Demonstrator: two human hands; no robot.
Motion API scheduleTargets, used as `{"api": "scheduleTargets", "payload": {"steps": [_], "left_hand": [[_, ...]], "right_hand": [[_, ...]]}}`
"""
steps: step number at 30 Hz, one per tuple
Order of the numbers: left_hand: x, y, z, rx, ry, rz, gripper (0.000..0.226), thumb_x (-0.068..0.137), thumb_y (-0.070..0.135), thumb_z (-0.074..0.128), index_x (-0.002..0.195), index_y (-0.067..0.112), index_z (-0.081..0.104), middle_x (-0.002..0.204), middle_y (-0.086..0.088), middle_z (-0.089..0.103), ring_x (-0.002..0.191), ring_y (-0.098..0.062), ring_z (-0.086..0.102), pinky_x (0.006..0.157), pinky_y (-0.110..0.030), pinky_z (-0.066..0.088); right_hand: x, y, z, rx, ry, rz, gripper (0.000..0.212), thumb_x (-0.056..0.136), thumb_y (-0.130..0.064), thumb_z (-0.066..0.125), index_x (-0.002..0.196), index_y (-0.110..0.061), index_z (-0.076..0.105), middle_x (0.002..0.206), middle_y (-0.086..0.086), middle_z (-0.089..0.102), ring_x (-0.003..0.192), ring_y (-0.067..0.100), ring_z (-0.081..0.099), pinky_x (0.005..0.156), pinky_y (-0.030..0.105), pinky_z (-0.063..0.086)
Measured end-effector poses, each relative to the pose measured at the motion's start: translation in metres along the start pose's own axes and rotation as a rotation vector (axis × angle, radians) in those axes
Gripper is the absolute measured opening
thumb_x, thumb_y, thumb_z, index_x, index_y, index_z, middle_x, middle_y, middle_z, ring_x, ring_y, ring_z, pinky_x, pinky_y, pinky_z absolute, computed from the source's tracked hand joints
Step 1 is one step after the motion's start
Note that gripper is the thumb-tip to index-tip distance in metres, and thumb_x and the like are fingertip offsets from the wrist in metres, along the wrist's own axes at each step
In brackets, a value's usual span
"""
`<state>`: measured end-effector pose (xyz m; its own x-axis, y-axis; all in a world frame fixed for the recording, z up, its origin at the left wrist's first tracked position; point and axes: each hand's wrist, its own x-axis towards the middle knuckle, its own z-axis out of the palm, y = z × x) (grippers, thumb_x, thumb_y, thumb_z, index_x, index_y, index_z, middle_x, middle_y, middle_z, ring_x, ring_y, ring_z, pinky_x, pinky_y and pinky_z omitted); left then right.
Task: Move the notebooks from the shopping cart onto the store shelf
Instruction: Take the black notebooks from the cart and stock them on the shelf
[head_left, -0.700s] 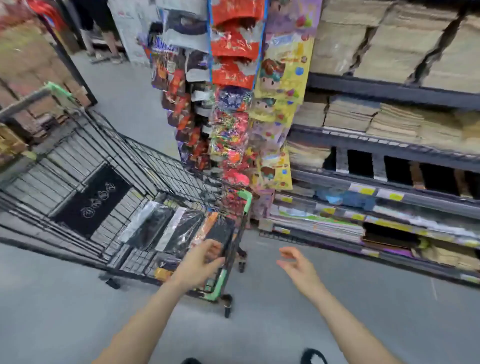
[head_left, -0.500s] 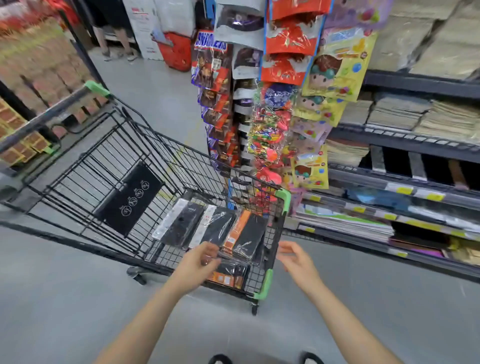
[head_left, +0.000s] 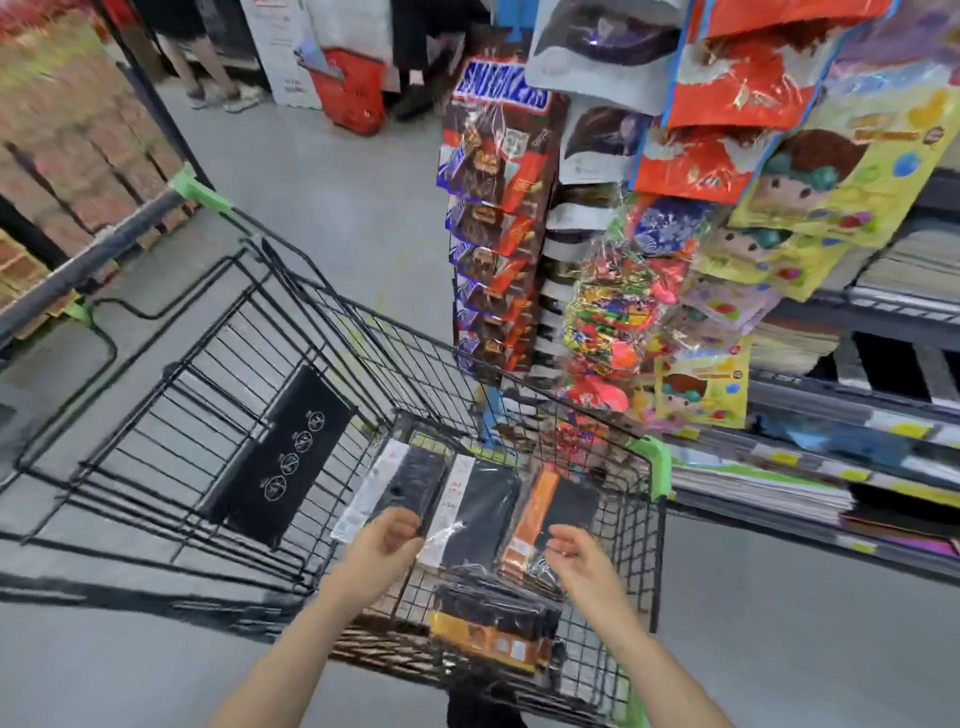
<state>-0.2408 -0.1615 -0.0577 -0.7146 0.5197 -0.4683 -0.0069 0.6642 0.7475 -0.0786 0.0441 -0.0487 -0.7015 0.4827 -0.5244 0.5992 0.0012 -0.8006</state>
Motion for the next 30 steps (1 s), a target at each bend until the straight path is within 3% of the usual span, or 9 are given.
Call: {"api": "scheduleTargets", "payload": {"steps": [5, 11, 14, 17, 22, 25, 28, 30], "left_hand": [[0.052, -0.027, -0.029, -0.005, 0.005, -0.055, 0.02, 0.087, 0.014, 0.061, 0.106, 0.016, 0.056, 0.099, -0.001, 0.061, 0.091, -0.014, 0.06, 0.063, -0.01, 0.046], [0.121, -0.079, -0.043, 0.106, -0.077, -0.11, 0.028, 0.085, 0.023, 0.06, 0.111, 0.022, 0.05, 0.109, -0.002, 0.06, 0.098, -0.017, 0.058, 0.074, -0.013, 0.042], [0.161, -0.115, -0.044, 0.331, -0.128, -0.074, 0.06, 0.081, 0.032, 0.062, 0.134, 0.018, 0.037, 0.134, -0.009, 0.043, 0.125, -0.025, 0.042, 0.1, -0.03, 0.038], [0.187, -0.148, -0.038, 0.558, -0.152, -0.03, 0.091, 0.08, 0.043, 0.066, 0.147, 0.022, 0.009, 0.155, -0.011, 0.012, 0.143, -0.027, 0.011, 0.116, -0.033, 0.012], [0.21, -0.195, -0.027, 0.688, -0.25, 0.01, 0.118, 0.072, 0.058, 0.066, 0.143, 0.023, -0.023, 0.156, -0.009, -0.019, 0.144, -0.027, -0.015, 0.114, -0.037, -0.006], [0.215, -0.209, -0.022, 0.607, -0.248, 0.011, 0.123, 0.068, 0.056, 0.071, 0.143, 0.03, -0.024, 0.155, -0.008, -0.02, 0.144, -0.025, -0.014, 0.105, -0.032, -0.007], [0.216, -0.211, -0.022, 0.523, -0.223, 0.02, 0.122, 0.063, 0.051, 0.077, 0.146, 0.035, -0.012, 0.157, -0.008, -0.01, 0.145, -0.024, -0.004, 0.114, -0.039, 0.004], [0.215, -0.211, -0.022, 0.503, -0.19, 0.023, 0.123, 0.061, 0.051, 0.078, 0.145, 0.037, -0.009, 0.156, -0.009, -0.001, 0.144, -0.026, 0.005, 0.114, -0.041, 0.009]], "right_hand": [[0.059, -0.015, 0.042, -0.014, -0.042, 0.072, 0.03, 0.09, -0.02, 0.056, 0.119, -0.024, 0.049, 0.108, -0.01, 0.054, 0.094, 0.002, 0.053, 0.071, 0.013, 0.042], [0.117, -0.012, 0.119, 0.021, -0.103, 0.186, 0.035, 0.091, -0.024, 0.054, 0.124, -0.026, 0.046, 0.115, -0.006, 0.056, 0.102, 0.01, 0.055, 0.085, 0.023, 0.045], [0.146, 0.005, 0.164, 0.037, -0.092, 0.236, 0.038, 0.091, -0.025, 0.052, 0.128, -0.023, 0.044, 0.122, -0.004, 0.055, 0.102, 0.008, 0.054, 0.079, 0.016, 0.042], [0.175, 0.02, 0.202, 0.025, -0.075, 0.267, 0.041, 0.092, -0.022, 0.051, 0.132, -0.02, 0.041, 0.125, -0.002, 0.052, 0.102, 0.008, 0.051, 0.072, 0.008, 0.038], [0.216, 0.047, 0.246, 0.011, -0.037, 0.307, 0.055, 0.093, -0.022, 0.048, 0.142, -0.015, 0.025, 0.145, 0.005, 0.036, 0.132, 0.019, 0.038, 0.105, 0.023, 0.028], [0.227, 0.055, 0.262, 0.08, 0.028, 0.327, 0.062, 0.093, -0.021, 0.048, 0.146, -0.013, 0.017, 0.15, 0.0, 0.028, 0.137, 0.016, 0.029, 0.115, 0.03, 0.02], [0.235, 0.055, 0.269, 0.13, 0.115, 0.321, 0.047, 0.09, -0.015, 0.053, 0.134, -0.02, 0.037, 0.129, -0.007, 0.043, 0.124, 0.015, 0.043, 0.109, 0.032, 0.031], [0.239, 0.057, 0.268, 0.136, 0.163, 0.33, 0.03, 0.086, -0.011, 0.058, 0.108, -0.029, 0.051, 0.116, 0.001, 0.061, 0.106, 0.017, 0.058, 0.098, 0.028, 0.045]]}}
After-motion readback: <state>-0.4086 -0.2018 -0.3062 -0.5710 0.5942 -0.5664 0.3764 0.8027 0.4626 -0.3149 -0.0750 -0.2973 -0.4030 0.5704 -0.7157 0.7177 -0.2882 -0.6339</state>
